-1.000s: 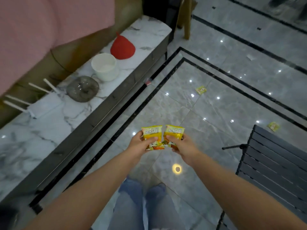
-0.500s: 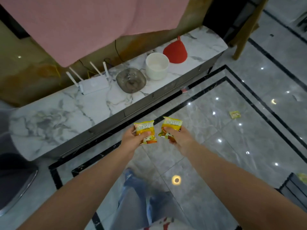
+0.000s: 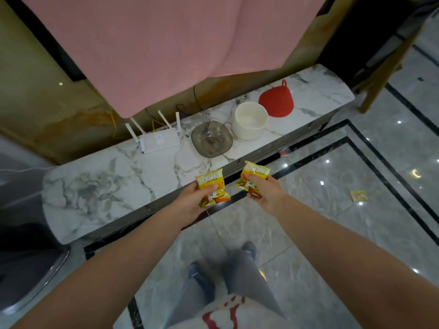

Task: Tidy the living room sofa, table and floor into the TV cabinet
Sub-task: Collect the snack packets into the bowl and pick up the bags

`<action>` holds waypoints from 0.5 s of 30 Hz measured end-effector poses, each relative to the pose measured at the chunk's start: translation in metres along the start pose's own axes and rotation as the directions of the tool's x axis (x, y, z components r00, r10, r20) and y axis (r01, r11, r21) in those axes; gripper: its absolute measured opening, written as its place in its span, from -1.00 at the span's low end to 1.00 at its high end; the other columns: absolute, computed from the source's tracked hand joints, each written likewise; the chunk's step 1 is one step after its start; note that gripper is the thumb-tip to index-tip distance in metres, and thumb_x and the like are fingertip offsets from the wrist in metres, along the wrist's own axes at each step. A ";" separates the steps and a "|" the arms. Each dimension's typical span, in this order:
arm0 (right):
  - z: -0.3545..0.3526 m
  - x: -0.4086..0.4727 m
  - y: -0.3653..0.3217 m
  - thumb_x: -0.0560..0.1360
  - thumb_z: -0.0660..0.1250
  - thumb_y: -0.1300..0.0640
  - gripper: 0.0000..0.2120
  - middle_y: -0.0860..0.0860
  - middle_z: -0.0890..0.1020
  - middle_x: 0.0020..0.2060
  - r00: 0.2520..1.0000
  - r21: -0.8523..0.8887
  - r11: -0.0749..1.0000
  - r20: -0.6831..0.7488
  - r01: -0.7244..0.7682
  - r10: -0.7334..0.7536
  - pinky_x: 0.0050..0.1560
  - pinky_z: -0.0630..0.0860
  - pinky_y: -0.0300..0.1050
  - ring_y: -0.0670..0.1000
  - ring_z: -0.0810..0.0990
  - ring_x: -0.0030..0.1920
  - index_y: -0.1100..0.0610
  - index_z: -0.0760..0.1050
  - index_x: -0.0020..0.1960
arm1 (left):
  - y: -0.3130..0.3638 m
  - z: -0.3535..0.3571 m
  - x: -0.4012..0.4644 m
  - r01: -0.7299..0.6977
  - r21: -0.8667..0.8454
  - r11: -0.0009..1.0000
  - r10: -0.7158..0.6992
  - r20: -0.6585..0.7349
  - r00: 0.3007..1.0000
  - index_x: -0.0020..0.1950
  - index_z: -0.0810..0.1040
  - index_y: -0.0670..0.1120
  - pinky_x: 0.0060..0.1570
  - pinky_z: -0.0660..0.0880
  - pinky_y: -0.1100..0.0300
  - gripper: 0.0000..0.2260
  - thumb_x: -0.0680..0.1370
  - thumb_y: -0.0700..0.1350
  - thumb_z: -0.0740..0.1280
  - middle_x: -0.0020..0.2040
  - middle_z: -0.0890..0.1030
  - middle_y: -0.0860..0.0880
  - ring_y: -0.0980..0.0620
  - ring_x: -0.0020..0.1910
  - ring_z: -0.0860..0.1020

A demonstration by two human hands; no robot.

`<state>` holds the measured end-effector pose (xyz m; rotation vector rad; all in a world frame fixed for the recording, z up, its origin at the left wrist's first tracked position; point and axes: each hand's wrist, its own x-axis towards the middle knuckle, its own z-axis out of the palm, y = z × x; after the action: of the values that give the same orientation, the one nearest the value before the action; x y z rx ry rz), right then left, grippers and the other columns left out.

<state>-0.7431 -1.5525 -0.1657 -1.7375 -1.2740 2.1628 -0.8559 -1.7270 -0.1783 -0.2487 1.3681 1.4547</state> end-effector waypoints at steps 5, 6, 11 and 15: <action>0.007 0.056 -0.037 0.36 0.57 0.06 -0.61 0.11 0.61 0.02 0.998 -0.013 0.998 0.011 -0.055 0.055 -0.04 0.63 -0.03 0.08 0.62 0.01 0.03 0.46 0.09 | 0.037 0.023 0.044 0.061 -0.078 0.995 -0.071 -0.130 0.989 0.21 0.53 -0.16 0.01 0.61 0.00 -0.76 0.55 -0.23 0.40 0.03 0.69 -0.16 -0.08 -0.06 0.67; 0.008 0.071 -0.044 0.32 0.58 0.00 -0.50 0.12 0.59 0.07 0.998 -0.020 0.997 0.011 -0.069 0.069 -0.01 0.64 0.00 0.10 0.61 0.05 0.04 0.45 0.16 | 0.044 0.028 0.053 0.079 -0.092 0.993 -0.093 -0.158 0.983 0.16 0.52 -0.15 -0.14 0.63 0.05 -0.81 0.56 -0.22 0.38 -0.02 0.69 -0.16 -0.07 -0.12 0.67; 0.010 0.139 -0.104 0.47 0.36 -0.06 -0.54 0.15 0.59 0.14 0.979 -0.151 0.972 0.065 -0.182 0.193 -0.08 0.59 -0.01 0.15 0.61 0.11 0.06 0.39 0.31 | 0.075 0.047 0.110 0.011 -0.290 0.957 -0.126 -0.383 0.915 0.02 0.50 -0.11 -0.10 0.56 0.06 -0.92 0.55 -0.22 0.26 -0.11 0.64 -0.12 -0.07 -0.16 0.61; 0.013 0.184 -0.146 0.56 0.28 0.08 -0.73 0.17 0.57 0.13 0.972 -0.325 0.926 0.069 -0.191 0.225 0.03 0.57 0.04 0.15 0.58 0.13 0.10 0.41 0.24 | 0.087 0.054 0.152 -0.017 -0.214 0.977 -0.090 -0.479 0.873 0.06 0.54 -0.11 0.05 0.57 0.01 -0.89 0.55 -0.21 0.32 0.01 0.65 -0.14 -0.08 -0.05 0.63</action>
<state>-0.8784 -1.3667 -0.2134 -1.9818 -1.6096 2.2935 -0.9584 -1.5820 -0.2225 -0.8242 1.5895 1.5702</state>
